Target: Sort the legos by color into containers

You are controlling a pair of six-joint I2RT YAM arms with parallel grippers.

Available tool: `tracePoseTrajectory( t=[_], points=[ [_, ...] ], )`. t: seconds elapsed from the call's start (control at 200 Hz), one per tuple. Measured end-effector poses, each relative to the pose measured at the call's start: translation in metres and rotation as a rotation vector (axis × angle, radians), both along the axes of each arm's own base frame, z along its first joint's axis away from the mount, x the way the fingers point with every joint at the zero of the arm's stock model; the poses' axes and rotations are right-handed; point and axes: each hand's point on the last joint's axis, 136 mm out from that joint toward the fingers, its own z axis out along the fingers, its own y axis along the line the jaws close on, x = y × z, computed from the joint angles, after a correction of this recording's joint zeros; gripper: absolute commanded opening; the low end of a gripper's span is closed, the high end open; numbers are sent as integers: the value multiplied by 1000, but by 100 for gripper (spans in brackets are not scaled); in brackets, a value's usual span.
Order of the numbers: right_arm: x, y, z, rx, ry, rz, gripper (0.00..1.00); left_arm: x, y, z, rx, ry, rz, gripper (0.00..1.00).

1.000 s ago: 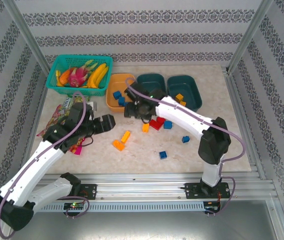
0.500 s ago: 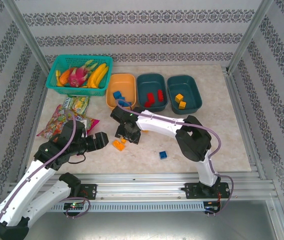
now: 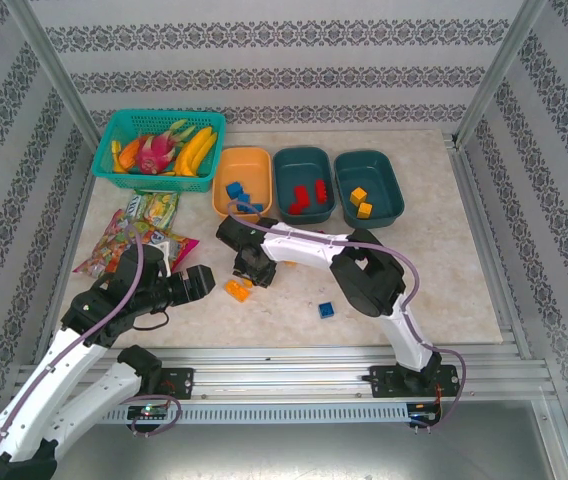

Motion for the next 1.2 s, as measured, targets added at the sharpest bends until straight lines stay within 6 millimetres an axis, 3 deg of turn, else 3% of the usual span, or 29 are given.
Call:
tracePoseTrajectory(
  t=[0.14,0.39,0.485,0.615,0.729,0.859,1.079,1.204],
  points=[
    [3,1,2,1,-14,-8,21,0,0,0,-6,3,2,84],
    [15,-8,10,-39,-79,31,15,2,-7,-6,-22,35,-14,84],
    [26,-18,33,-51,-142,66,14,11,-17,-10,-32,63,-30,84],
    [51,-44,89,-33,-261,87,13,36,-38,-7,-57,86,-53,84],
    [79,-93,138,-41,-374,70,13,68,-62,4,-91,73,-81,84],
    [109,-165,165,-116,-438,38,13,108,-96,19,-125,32,-124,84],
    [147,-284,153,-264,-380,-16,12,156,-161,24,-158,1,-213,84],
    [163,-331,128,-310,-297,-37,12,175,-192,19,-164,2,-250,84]
  ],
)
